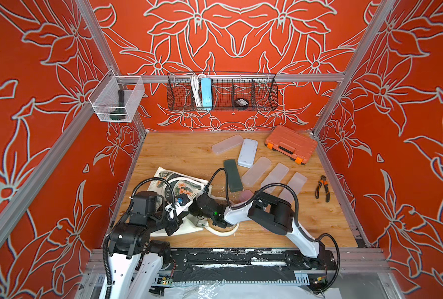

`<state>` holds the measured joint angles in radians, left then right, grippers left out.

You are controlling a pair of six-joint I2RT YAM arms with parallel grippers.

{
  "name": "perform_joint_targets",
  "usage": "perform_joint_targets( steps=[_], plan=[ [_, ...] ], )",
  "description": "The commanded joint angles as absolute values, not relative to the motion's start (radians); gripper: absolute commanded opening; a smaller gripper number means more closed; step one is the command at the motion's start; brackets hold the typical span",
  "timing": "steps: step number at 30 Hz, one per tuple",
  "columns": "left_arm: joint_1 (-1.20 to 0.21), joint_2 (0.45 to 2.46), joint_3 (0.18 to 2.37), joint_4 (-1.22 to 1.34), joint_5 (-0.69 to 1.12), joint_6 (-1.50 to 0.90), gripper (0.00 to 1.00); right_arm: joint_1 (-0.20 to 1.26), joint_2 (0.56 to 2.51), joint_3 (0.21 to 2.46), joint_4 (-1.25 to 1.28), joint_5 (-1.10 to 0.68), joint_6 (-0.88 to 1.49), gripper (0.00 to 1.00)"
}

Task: Take out the pencil case from the canvas bag
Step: Pick up the pencil case from the canvas bag.

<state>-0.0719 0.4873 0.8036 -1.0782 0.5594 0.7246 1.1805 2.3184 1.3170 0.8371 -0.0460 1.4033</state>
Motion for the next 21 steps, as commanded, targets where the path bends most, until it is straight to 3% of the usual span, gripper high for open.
perform_joint_targets(
  steps=[1,5,16,21],
  plan=[
    [-0.078,0.482,0.856,-1.082,0.738,0.751,0.0,1.189,2.353,1.349,0.845,-0.128,1.407,0.82],
    [-0.078,0.459,0.865,-1.089,0.747,0.757,0.0,1.174,2.365,1.311,0.916,-0.111,1.439,0.76],
    [-0.078,0.408,0.825,-1.07,0.744,0.757,0.0,1.109,2.333,1.153,1.108,-0.1,1.432,0.27],
    [-0.078,0.394,0.799,-1.041,0.724,0.698,0.0,1.103,2.245,1.067,1.122,-0.08,1.353,0.14]
  ],
)
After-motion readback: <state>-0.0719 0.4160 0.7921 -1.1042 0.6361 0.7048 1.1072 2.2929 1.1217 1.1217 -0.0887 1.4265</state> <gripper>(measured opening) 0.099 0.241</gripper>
